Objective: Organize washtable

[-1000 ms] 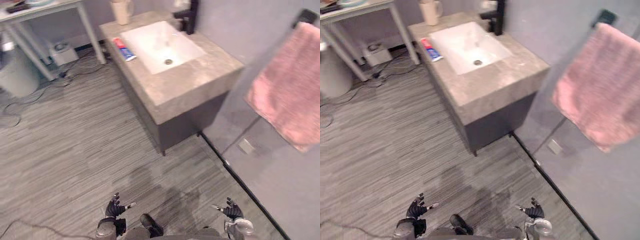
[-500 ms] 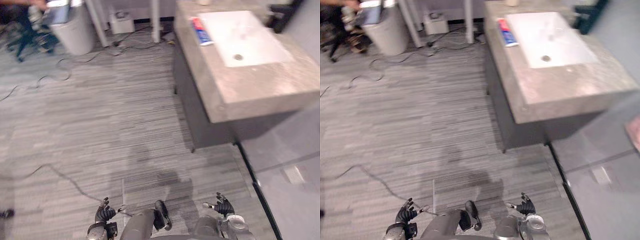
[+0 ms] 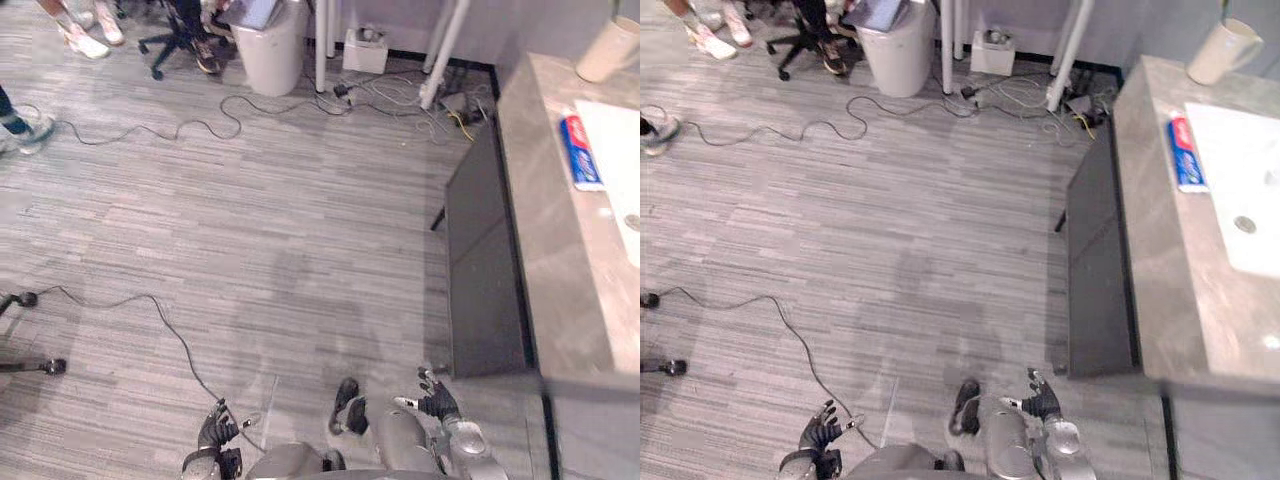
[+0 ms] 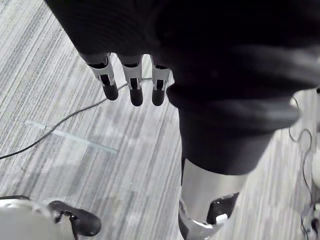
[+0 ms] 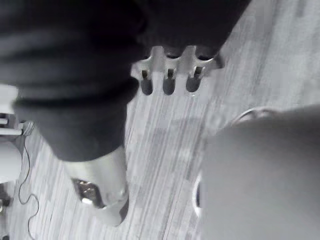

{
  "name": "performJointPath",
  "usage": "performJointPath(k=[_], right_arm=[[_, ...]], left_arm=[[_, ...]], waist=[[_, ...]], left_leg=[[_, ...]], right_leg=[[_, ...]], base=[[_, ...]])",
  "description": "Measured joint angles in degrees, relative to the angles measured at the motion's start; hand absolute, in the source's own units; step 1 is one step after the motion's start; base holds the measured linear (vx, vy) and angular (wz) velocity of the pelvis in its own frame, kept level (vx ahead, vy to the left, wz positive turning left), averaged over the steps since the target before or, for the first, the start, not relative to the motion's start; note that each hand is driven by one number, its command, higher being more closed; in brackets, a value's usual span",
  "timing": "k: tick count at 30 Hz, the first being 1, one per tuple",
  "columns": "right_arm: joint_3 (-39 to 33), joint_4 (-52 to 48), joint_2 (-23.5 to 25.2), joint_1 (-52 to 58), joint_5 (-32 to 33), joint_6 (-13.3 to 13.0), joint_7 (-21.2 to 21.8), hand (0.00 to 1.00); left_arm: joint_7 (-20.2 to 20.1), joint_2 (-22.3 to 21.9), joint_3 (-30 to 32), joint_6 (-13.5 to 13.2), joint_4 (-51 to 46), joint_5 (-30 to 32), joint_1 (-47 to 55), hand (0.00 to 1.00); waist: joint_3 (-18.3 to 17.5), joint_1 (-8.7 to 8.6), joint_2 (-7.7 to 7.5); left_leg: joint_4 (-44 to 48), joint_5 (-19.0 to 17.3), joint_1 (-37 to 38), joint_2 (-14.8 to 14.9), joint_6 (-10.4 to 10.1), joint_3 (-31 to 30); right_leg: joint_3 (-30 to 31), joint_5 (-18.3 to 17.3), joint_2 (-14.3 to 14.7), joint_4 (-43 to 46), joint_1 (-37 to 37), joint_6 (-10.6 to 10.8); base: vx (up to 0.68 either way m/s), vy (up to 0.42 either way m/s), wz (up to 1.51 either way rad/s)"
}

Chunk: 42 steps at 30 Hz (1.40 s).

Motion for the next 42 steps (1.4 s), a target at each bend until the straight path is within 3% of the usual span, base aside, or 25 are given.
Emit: performJointPath(k=[3,6,7,8,9,12,14,15,17,18,19,20,21,24,25,26,27,28,30,32,34,36,38,39,42], right_arm=[[-0.5,-1.4,0.7,1.6,0.1,0.0,-0.1,0.00],[-1.1,-2.4,0.7,3.2,0.2,0.3,-0.1,0.00],[-1.1,-2.6,0.7,3.9,0.2,0.4,-0.1,0.00],[-1.1,-3.1,0.2,4.7,0.2,0.4,-0.1,0.00],[-0.9,-2.6,0.4,4.5,0.2,0.9,0.0,0.00],[1.1,-5.5,2.5,4.1,0.2,0.3,0.0,0.00],[1.1,-6.0,2.9,4.1,0.2,-0.5,0.1,0.00],[1.0,-6.1,2.9,4.2,0.1,-0.7,0.1,0.00],[1.0,-6.2,3.2,3.7,0.1,-0.7,0.1,0.00],[1.2,-6.2,3.3,3.7,0.0,-0.7,0.2,0.00],[1.2,-6.2,3.2,3.8,0.0,-0.7,0.2,0.00],[1.3,-4.8,3.2,4.0,-0.2,-0.7,0.2,0.00],[1.5,-3.3,3.1,3.4,-0.4,-0.9,0.5,0.00],[1.5,3.0,2.1,-1.6,-0.8,-0.9,1.2,0.00],[1.5,4.0,1.8,-2.1,-0.9,-0.9,1.2,0.00],[1.5,5.1,1.4,-2.7,-0.9,-0.9,1.2,0.00],[1.4,6.0,0.7,-2.7,-0.9,-1.0,1.2,0.00],[1.4,6.4,-0.6,-3.4,-0.9,-1.0,1.2,0.00],[0.2,6.4,-3.5,-3.3,-0.8,-1.2,1.1,0.00],[-1.5,6.5,-3.6,-3.1,-0.9,-1.1,1.1,0.00],[-1.3,6.6,-3.6,-2.7,-0.8,-1.1,1.0,0.00],[-1.0,6.6,-3.7,-2.2,-0.7,-1.1,1.0,0.00],[-1.4,6.7,-3.6,-2.1,-0.6,-1.1,1.0,0.00],[-1.9,6.9,-3.7,-2.0,-0.4,-1.0,0.9,0.00],[-3.3,8.0,-3.6,-2.1,-0.3,-0.7,0.8,0.00]], left_arm=[[-0.1,-0.6,0.0,-0.2,-1.8,0.0,-1.3,0.00],[-0.2,-2.2,1.3,-0.2,-2.5,0.1,-1.9,0.00],[-0.2,-3.1,1.8,-0.2,-2.5,0.1,-1.8,0.00],[-0.2,-3.8,1.8,-0.2,-2.6,0.1,-1.6,0.00],[0.0,-4.1,2.5,-0.2,-2.5,-0.2,-1.8,0.00],[0.0,-3.0,3.8,-0.9,-3.1,-0.2,-1.9,0.00],[-0.1,-3.1,3.6,-0.9,-2.8,0.0,-1.4,0.00],[-0.1,-3.0,3.2,-0.9,-3.1,0.0,-1.2,0.00],[-0.1,-2.8,1.6,-0.8,-2.6,0.0,-1.1,0.00],[-0.1,-2.2,0.0,-0.7,-2.5,0.0,-0.8,0.00],[-0.1,-1.9,-0.7,-0.7,-2.5,0.0,-0.6,0.00],[0.0,-1.6,-1.3,-0.7,-2.4,0.0,-0.5,0.00],[0.0,-1.1,-1.3,-0.9,-2.0,0.0,-0.4,0.00],[0.0,0.5,-2.1,-1.0,1.0,-0.1,-3.2,0.00],[0.0,0.9,-2.7,-1.0,1.4,-0.1,-3.4,0.00],[0.0,1.6,-3.2,-1.0,2.1,-0.1,-3.3,0.00],[-0.1,2.1,-3.3,-0.8,3.3,-0.1,-3.2,0.00],[0.0,0.7,-3.3,-0.6,3.8,-0.1,-3.1,0.00],[-0.1,-0.6,-4.4,-0.7,3.8,0.0,-3.2,0.00],[-0.2,-0.2,-5.3,-0.9,3.6,0.1,-4.4,0.00],[-0.3,-0.2,-5.5,-0.9,3.3,0.5,-4.3,0.00],[-0.5,-0.3,-5.7,-0.9,2.6,0.5,-3.0,0.00],[-1.0,-0.4,-5.7,-0.9,1.8,0.5,-2.0,0.00],[-1.2,-0.4,-5.7,-0.9,1.4,0.5,-1.8,0.00],[-1.2,-0.4,-5.4,-1.0,0.5,0.5,-1.5,0.00]], waist=[[-0.5,0.27,-0.39],[-0.5,1.09,-1.31],[-0.8,1.74,-0.73],[-1.5,2.31,0.65],[-1.7,2.50,-1.38],[-3.0,3.02,-3.70],[-3.6,3.40,-4.03],[-3.6,3.96,-3.77],[-3.5,4.09,-3.57],[-3.4,3.95,-3.62],[-3.3,3.69,-3.39],[-3.2,2.27,-2.93],[-3.3,2.15,-2.51],[-3.2,0.64,-2.29],[-3.2,0.55,-2.29],[-3.2,0.55,-2.68],[-3.0,0.23,-4.19],[-2.3,0.25,-1.74],[-2.6,-1.50,0.90],[-2.7,-2.09,0.77],[-2.5,-2.33,0.60],[-2.2,-1.86,0.44],[-2.0,-1.52,0.38],[-1.9,-1.43,0.29],[-1.8,-0.54,0.10]], left_leg=[[-5.1,0.0,-5.7,5.4,0.0,-1.0],[-16.9,0.8,-11.5,3.8,-1.2,-4.4],[-26.4,3.7,-12.1,2.2,-3.7,-8.2],[-33.3,8.1,-11.7,1.9,-4.1,-10.8],[-32.3,13.3,-10.8,0.5,-2.2,-9.8],[-27.3,9.3,-10.6,0.3,-1.6,-7.0],[-25.2,7.2,-9.0,0.5,0.0,-5.9],[-26.5,4.5,-6.4,0.7,-0.6,-3.7],[-28.5,1.8,-3.2,1.0,-0.1,0.8],[-30.0,1.1,-0.3,0.5,0.0,4.1],[-30.6,0.7,1.3,0.4,0.0,5.4],[-32.2,0.3,4.4,0.3,-0.3,7.8],[-33.9,0.7,6.6,0.3,-0.6,9.8],[-38.2,2.8,7.8,1.5,-2.3,12.0],[-38.7,3.1,7.9,1.6,-2.7,12.3],[-38.9,3.4,8.6,1.2,-3.3,12.2],[-39.4,3.3,10.5,-0.5,-3.9,10.3],[-40.2,3.6,11.8,0.9,-4.7,8.2],[-43.3,4.4,13.4,1.3,-6.2,4.9],[-40.6,5.8,13.0,2.5,-8.7,3.9],[-27.4,7.9,9.7,6.6,-10.7,1.1],[-15.1,11.8,6.4,9.6,-10.9,-2.3],[-9.6,10.2,3.3,9.3,-9.1,-3.6],[-10.1,8.7,1.1,8.1,-7.3,-3.4],[-21.4,7.2,-2.6,3.8,-6.3,-5.3]], right_leg=[[4.5,-1.5,-3.2,-1.8,4.1,3.3],[7.9,-2.6,-7.5,-3.3,7.3,7.3],[9.6,-4.0,-8.8,-2.7,8.0,10.0],[10.4,-5.0,-8.4,-2.2,7.8,11.7],[13.2,-6.3,-10.4,-1.4,8.4,13.6],[16.2,-4.2,-9.0,-3.0,6.2,12.6],[19.4,-2.2,-9.3,-3.1,6.1,12.0],[21.3,-1.3,-9.4,-1.1,4.8,12.4],[22.3,-1.5,-10.0,9.0,-1.4,13.3],[20.9,0.2,-11.3,17.3,-6.5,15.1],[19.2,1.2,-12.2,20.4,-8.0,15.2],[14.4,2.4,-14.2,23.3,-8.9,14.1],[8.4,0.4,-16.1,23.6,-9.6,12.4],[-7.1,-1.9,-15.6,17.2,-12.7,10.1],[-9.5,-1.4,-15.3,14.9,-13.5,9.5],[-11.9,1.6,-13.9,9.3,-13.7,7.4],[-11.9,7.9,-13.3,4.7,-12.3,1.9],[-12.2,8.4,-11.9,4.9,-11.4,1.1],[-12.3,5.2,-10.1,4.8,-10.9,1.8],[-12.2,3.1,-9.7,5.4,-10.7,2.2],[-11.5,2.4,-7.1,2.2,-6.6,2.3],[-9.3,2.5,-4.4,-2.0,-1.6,1.5],[-6.3,2.5,-3.0,-4.7,1.0,1.5],[-4.3,2.5,-2.7,-6.1,2.2,1.4],[1.4,2.5,-2.9,-6.8,3.2,1.4]], base=[[0.47,0.248,-0.67],[0.39,0.369,-0.55],[0.40,0.471,-0.61],[0.46,0.579,-0.72],[0.35,0.418,-0.50],[0.27,0.264,-0.68],[0.19,0.214,-1.09],[0.15,0.253,-1.40],[0.09,0.195,-1.44],[0.05,0.110,-1.02],[0.10,0.128,-1.06],[0.16,0.122,-0.87],[0.16,0.088,-0.83],[0.15,-0.047,-0.47],[0.15,-0.099,-0.24],[0.18,-0.119,-0.28],[0.25,-0.142,-0.44],[0.28,-0.159,-0.40],[0.26,-0.144,-0.24],[0.17,-0.134,-0.07],[0.12,-0.188,-0.24],[0.12,-0.154,-0.66],[0.16,-0.081,-0.81],[0.16,-0.021,-0.72],[0.20,0.042,-0.94]])
